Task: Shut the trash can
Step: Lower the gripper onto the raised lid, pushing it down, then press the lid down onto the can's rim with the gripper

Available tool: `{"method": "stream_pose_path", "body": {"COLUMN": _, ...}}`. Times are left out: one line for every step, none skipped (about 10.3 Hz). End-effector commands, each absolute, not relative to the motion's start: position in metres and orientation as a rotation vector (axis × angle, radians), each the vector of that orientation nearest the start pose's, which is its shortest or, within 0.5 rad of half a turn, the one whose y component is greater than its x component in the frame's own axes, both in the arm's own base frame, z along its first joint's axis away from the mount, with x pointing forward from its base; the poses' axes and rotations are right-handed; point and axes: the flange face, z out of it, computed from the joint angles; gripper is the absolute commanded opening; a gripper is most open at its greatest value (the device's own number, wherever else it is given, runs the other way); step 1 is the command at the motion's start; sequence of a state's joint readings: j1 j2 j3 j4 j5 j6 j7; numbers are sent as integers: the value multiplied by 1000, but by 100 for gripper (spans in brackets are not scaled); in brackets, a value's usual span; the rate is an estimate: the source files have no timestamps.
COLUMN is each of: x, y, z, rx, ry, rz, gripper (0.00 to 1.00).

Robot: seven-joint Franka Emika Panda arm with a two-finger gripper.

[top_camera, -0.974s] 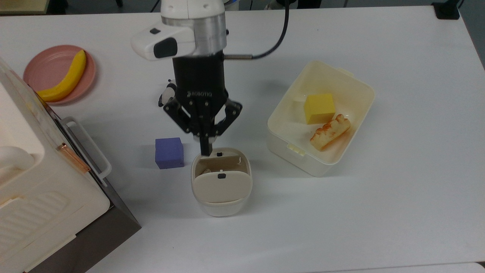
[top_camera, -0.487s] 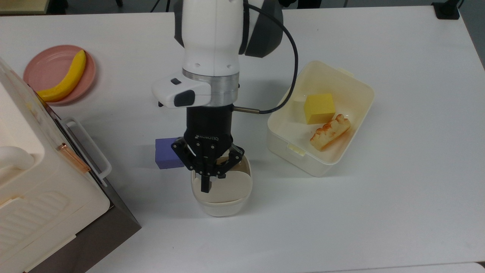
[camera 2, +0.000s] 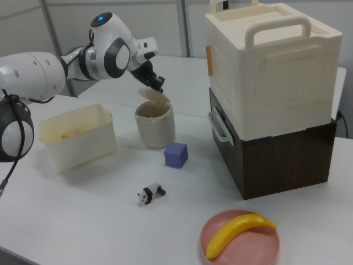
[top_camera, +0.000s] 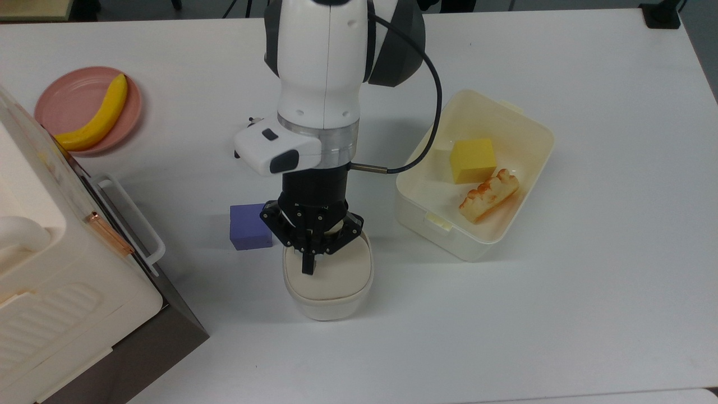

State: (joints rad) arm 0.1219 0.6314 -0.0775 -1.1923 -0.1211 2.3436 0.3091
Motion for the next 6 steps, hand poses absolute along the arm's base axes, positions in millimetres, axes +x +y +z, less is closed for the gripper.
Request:
{"method": "stream_pose_path", "body": {"x": 761, "y": 53, "z": 471, "rx": -3117, "ry": 132, "rz": -612, "gripper": 0}}
{"method": "stream_pose_path", "body": {"x": 759, "y": 52, "z": 469, "rx": -3120, "ry": 119, "rz": -571, "gripper": 0}}
{"method": "stream_pose_path", "body": {"x": 757, "y": 53, "z": 461, "rx": -3128, "ry": 115, "rz": -540, "gripper": 0}}
{"method": "stream_pose_path", "body": {"x": 756, "y": 55, "z": 445, "rx": -3138, "ry": 107, "rz": -503, "gripper": 0}}
{"method": "stream_pose_path", "body": {"x": 755, "y": 56, "z": 436, "rx": -3142, "ry": 103, "rz": -479, "gripper": 0}}
{"method": "stream_pose_path", "body": {"x": 753, "y": 58, "z": 431, "rx": -3143, "ry": 100, "rz": -463, "gripper": 0}}
